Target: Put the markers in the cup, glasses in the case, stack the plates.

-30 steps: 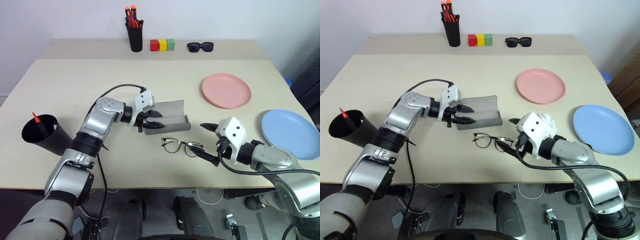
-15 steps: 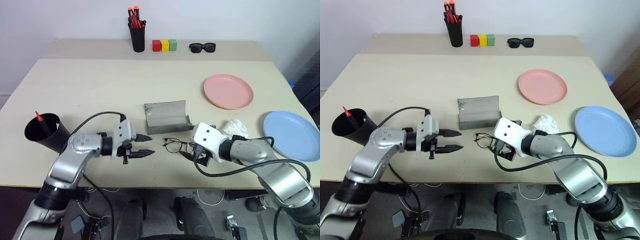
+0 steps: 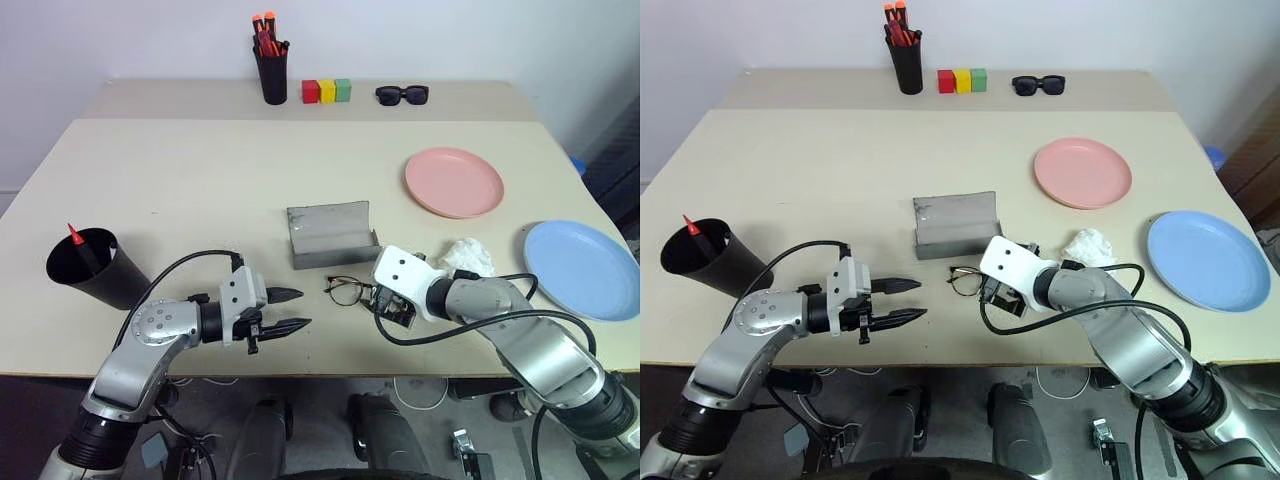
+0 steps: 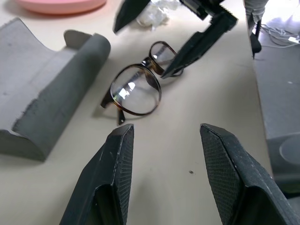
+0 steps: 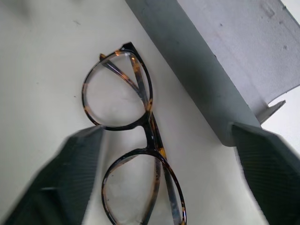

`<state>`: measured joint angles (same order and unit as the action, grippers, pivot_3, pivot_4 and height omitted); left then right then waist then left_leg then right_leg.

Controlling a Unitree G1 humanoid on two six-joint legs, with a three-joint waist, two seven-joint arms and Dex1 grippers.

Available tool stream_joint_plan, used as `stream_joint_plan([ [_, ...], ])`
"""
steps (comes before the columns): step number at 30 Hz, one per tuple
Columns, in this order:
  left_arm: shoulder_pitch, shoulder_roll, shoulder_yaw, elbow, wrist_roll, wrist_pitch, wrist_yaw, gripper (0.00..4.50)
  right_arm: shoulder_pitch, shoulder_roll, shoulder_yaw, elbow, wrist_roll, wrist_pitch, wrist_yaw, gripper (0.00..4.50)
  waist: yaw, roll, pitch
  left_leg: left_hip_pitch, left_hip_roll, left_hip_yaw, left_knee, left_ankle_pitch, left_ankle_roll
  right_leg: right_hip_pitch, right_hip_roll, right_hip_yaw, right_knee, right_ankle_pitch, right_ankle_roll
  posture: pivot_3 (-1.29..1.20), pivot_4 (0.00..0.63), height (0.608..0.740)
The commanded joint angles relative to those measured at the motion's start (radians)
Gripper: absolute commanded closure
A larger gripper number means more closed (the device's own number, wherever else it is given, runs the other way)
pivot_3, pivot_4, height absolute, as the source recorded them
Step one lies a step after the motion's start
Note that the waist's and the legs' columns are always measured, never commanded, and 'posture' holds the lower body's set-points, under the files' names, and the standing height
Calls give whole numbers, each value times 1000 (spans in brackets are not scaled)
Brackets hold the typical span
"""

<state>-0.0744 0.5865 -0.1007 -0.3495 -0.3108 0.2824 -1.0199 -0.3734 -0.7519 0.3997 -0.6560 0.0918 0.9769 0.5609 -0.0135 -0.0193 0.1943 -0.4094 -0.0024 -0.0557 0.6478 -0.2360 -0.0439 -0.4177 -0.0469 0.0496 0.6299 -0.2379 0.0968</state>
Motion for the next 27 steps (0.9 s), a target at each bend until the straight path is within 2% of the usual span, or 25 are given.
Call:
stream_joint_plan([
  [1, 17, 2, 5, 7, 6, -44, 15, 2207, -22, 20, 0, -2, -17, -2, -8, 2377, 0, 0, 0, 0, 0, 0, 0, 0, 0, 0, 0, 0, 0, 0, 0, 0, 150, 740],
  [5, 22, 3, -7, 25, 23, -74, 22, 2207, -19, 32, 13, 13, -30, -3, -8, 4409, -1, 0, 0, 0, 0, 0, 0, 0, 0, 0, 0, 0, 0, 0, 0, 0, 150, 740],
  [27, -8, 6, -13, -4, 26, -42, 84, 2207, -44, 6, 12, 6, -70, -67, 79, 4463, 0, 0, 0, 0, 0, 0, 0, 0, 0, 0, 0, 0, 0, 0, 0, 0, 150, 740],
])
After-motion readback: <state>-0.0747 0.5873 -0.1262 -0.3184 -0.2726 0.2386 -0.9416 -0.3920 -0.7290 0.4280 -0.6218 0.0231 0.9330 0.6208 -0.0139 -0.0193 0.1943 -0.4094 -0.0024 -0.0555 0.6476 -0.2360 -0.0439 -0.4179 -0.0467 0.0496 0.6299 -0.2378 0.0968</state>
